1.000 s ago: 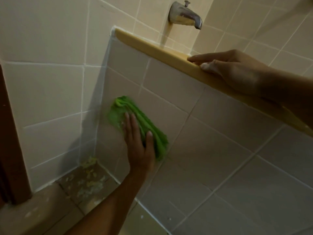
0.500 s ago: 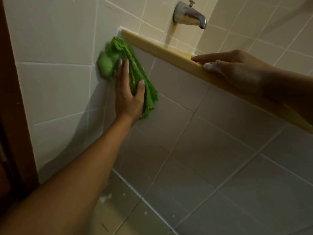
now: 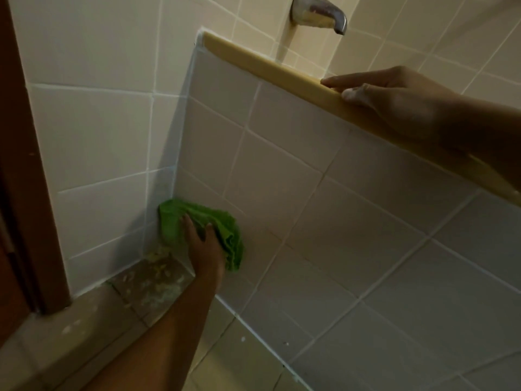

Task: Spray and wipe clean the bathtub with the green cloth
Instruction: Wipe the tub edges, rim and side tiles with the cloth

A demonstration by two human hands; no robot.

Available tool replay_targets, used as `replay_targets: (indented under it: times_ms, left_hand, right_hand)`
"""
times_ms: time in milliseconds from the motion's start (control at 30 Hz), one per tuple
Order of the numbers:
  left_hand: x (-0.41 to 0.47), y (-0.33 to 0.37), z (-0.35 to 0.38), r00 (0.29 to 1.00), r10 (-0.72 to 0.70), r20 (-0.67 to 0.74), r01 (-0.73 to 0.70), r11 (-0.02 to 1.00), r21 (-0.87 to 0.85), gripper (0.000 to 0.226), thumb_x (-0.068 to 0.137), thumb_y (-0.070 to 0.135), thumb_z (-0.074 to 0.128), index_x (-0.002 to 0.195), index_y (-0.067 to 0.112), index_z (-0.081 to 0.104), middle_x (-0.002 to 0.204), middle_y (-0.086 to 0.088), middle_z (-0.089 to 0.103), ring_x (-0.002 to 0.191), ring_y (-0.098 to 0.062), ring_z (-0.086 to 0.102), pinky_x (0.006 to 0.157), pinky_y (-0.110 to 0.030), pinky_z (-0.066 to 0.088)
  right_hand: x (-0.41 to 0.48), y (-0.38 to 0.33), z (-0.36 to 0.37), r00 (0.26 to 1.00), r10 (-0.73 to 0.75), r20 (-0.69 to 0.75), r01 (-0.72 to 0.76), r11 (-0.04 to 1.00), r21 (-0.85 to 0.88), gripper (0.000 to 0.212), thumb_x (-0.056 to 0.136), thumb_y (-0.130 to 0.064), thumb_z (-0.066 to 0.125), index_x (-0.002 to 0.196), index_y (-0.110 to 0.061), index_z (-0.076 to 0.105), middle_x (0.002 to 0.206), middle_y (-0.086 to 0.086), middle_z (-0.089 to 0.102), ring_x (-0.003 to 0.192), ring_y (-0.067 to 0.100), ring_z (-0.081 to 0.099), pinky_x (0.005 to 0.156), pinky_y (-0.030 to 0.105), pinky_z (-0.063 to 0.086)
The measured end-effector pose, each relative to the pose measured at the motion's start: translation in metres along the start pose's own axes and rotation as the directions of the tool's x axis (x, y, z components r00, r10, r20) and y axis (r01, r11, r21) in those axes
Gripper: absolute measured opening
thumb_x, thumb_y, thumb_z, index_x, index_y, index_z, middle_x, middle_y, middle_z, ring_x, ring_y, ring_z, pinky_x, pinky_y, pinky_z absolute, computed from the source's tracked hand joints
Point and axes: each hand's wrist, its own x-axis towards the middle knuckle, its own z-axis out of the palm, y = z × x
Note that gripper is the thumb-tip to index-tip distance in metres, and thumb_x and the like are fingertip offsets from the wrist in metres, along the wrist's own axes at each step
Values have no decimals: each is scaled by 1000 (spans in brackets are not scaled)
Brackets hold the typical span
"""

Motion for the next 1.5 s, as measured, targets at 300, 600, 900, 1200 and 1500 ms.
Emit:
replay_targets:
  times_ms: [300, 600, 900, 1200, 1500]
  left_hand:
    - [-20, -53, -16, 963, -271, -3, 269, 956, -116, 61, 108, 2, 43, 161, 29, 29, 158, -16, 42, 135, -39, 50, 116, -55, 39]
    - [-30, -58, -10, 875, -484, 23, 462, 818, -344, 72, 95, 18, 74, 155, 35, 37, 156, -8, 46, 131, -38, 54, 109, -57, 47]
    - [-36, -55, -31, 875, -485, -17, 459, 838, -294, 49, 103, 2, 54, 150, 12, 48, 149, -20, 54, 118, -34, 60, 109, -49, 46]
    - [-68, -18, -78, 880, -442, 174, 448, 894, 9, 36, 99, -13, 38, 124, -7, 62, 106, -22, 64, 77, -32, 60, 54, -32, 57]
    - [-136, 12, -107, 706, -589, 394, 593, 795, 126, 38, 92, -8, 44, 118, 1, 70, 99, -24, 75, 86, -37, 69, 68, -36, 56]
  right_hand:
    - [1, 0, 2, 1000, -8, -22, 8, 1000, 3, 34, 106, -44, 42, 135, -57, 56, 133, -10, 60, 112, 15, 57, 86, 32, 44]
    - [-13, -9, 3, 997, -45, -58, 41, 998, -57, 38, 105, -43, 49, 142, -48, 54, 126, -11, 55, 113, 16, 51, 91, 32, 35]
    - [-27, -11, 5, 989, -145, 6, 136, 919, -371, 64, 96, -55, 47, 156, -33, 39, 144, 5, 55, 121, 27, 55, 96, 30, 38]
    - [-133, -20, 67, 927, -349, 138, 353, 689, -633, 63, 96, -44, 43, 157, -27, 37, 166, 16, 26, 156, 33, 18, 124, 59, 17]
    - [-248, -6, 135, 946, -217, 242, 293, 890, -350, 59, 97, -46, 47, 155, -35, 37, 161, 1, 41, 148, 20, 39, 120, 40, 30]
